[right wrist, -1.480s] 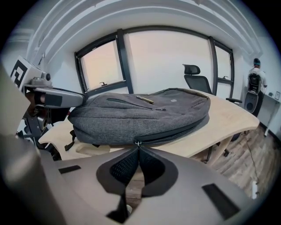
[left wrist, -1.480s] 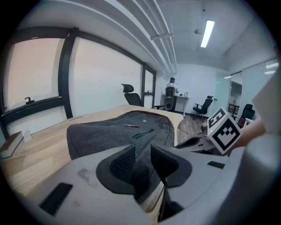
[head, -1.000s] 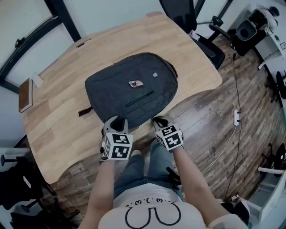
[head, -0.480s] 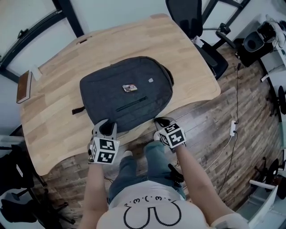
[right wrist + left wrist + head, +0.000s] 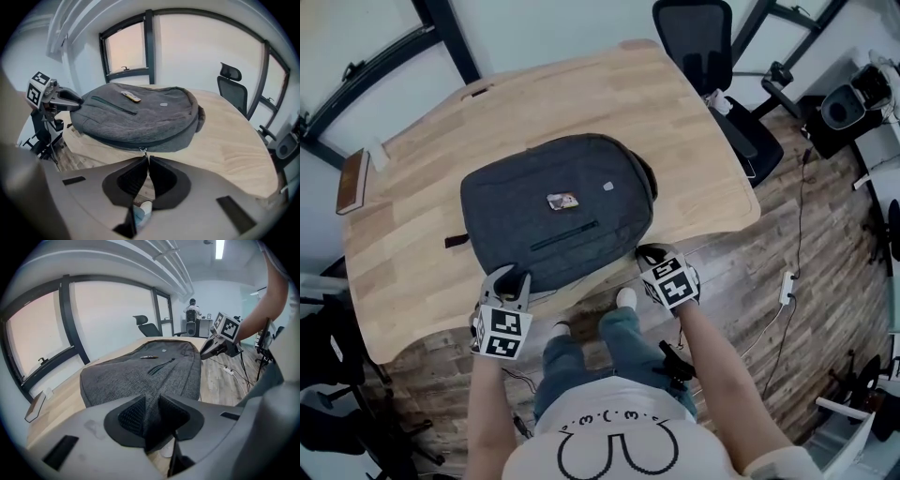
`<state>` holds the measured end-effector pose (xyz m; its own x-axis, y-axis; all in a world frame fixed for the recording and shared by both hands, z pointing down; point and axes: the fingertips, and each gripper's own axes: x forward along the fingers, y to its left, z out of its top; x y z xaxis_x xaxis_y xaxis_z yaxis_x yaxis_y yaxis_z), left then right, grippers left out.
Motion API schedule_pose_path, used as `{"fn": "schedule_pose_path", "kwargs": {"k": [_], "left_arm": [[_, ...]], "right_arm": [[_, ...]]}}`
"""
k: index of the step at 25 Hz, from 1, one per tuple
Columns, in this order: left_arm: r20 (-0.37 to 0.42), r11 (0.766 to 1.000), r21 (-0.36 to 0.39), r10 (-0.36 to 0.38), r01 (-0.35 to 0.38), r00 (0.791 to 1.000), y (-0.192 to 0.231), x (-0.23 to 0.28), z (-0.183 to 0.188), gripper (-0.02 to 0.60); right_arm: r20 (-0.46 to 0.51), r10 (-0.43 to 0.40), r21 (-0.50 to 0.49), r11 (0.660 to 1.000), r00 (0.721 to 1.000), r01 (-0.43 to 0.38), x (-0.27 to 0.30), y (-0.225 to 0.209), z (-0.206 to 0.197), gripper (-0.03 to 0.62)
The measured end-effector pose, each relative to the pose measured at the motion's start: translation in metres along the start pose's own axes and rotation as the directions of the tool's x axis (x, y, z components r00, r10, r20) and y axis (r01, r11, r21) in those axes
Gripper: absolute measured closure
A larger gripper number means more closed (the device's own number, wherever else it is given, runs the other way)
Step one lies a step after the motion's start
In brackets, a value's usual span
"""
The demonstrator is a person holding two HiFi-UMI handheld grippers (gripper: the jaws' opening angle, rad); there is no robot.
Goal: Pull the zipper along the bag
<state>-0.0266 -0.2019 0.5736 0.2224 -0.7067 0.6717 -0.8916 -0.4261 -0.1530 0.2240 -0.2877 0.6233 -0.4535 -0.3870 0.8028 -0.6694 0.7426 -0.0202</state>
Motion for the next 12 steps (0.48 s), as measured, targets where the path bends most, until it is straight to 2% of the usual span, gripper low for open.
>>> {"fn": "schedule_pose_path", "kwargs": {"k": [3, 7, 12], "left_arm": [[0.01, 1.0, -0.005, -0.011, 0.011, 1.0, 0.0, 0.0, 0.001, 0.486], [0.024, 1.0, -0.004, -0.001, 0.001, 1.0, 0.002, -0.002, 0.007, 0.488], [0.003, 1.0, -0.011, 0.019, -0.019, 1.0, 0.006, 0.001, 0.006, 0.486]], "right_arm": [[0.007, -0.008, 0.009, 1.0, 1.0, 0.008, 0.0, -0.025, 0.004, 0.517], [0.009, -0.005, -0.039, 0.999, 1.0, 0.006, 0.002, -0.047, 0.012, 0.516], [0.023, 0.039, -0.026, 0.999, 0.999, -0.038, 0.007, -0.042, 0.016, 0.534]]}}
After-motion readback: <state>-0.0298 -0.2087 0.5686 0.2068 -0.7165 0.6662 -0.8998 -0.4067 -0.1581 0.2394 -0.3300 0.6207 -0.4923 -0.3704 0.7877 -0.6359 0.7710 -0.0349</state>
